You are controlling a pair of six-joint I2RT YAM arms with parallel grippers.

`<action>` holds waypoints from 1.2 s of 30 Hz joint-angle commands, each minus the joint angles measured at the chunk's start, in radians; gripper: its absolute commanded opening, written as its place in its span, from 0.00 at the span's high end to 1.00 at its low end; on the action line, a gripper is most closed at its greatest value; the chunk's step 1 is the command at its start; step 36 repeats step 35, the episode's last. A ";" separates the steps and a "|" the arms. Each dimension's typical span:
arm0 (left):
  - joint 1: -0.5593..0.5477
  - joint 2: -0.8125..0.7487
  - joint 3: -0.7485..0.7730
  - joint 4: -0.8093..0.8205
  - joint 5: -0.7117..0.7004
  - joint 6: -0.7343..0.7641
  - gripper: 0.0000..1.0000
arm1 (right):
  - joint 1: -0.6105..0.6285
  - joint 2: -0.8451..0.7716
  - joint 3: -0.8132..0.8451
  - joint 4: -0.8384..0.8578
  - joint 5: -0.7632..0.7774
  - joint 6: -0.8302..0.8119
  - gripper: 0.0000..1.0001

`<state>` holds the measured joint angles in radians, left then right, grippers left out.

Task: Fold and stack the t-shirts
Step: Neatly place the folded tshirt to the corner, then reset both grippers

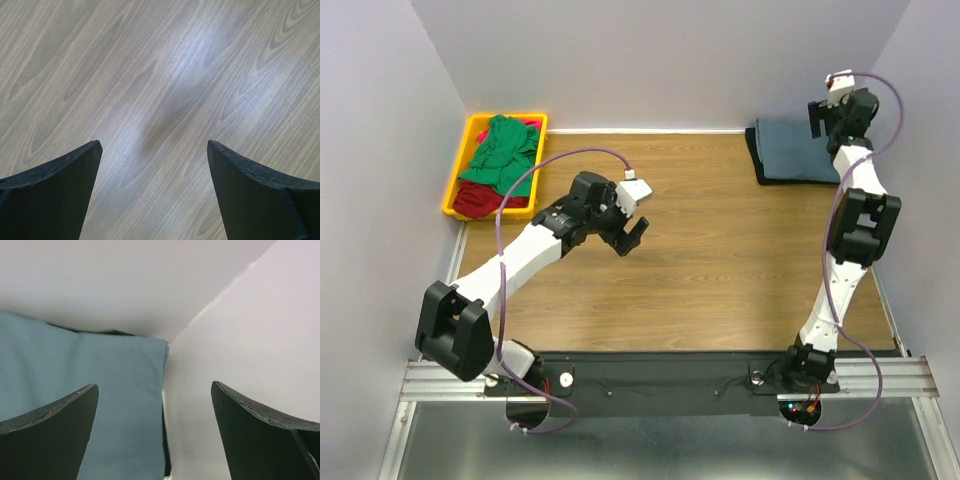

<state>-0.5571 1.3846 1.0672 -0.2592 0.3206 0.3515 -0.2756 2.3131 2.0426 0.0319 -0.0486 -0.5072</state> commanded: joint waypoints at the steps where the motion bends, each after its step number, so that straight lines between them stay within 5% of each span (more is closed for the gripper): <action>1: 0.066 -0.048 0.028 0.023 0.095 -0.048 0.01 | -0.008 -0.201 -0.065 0.013 -0.108 0.171 0.00; 7: 0.140 -0.064 0.083 0.051 0.141 -0.192 0.01 | -0.008 -0.371 -0.166 -0.215 -0.316 0.291 0.00; 13: 0.192 0.005 0.206 -0.129 0.103 -0.210 0.02 | -0.007 -0.539 -0.332 -0.496 -0.471 0.354 0.00; 19: 0.330 -0.042 0.106 -0.141 0.232 -0.200 0.01 | -0.004 -0.774 -0.631 -0.602 -0.484 0.328 0.00; 28: 0.352 -0.160 -0.070 -0.081 0.072 -0.103 0.01 | 0.004 -1.073 -1.025 -0.705 -0.453 0.240 0.00; 36: 0.350 -0.257 -0.135 -0.048 -0.029 -0.086 0.01 | 0.004 -1.218 -1.112 -0.719 -0.419 0.231 0.00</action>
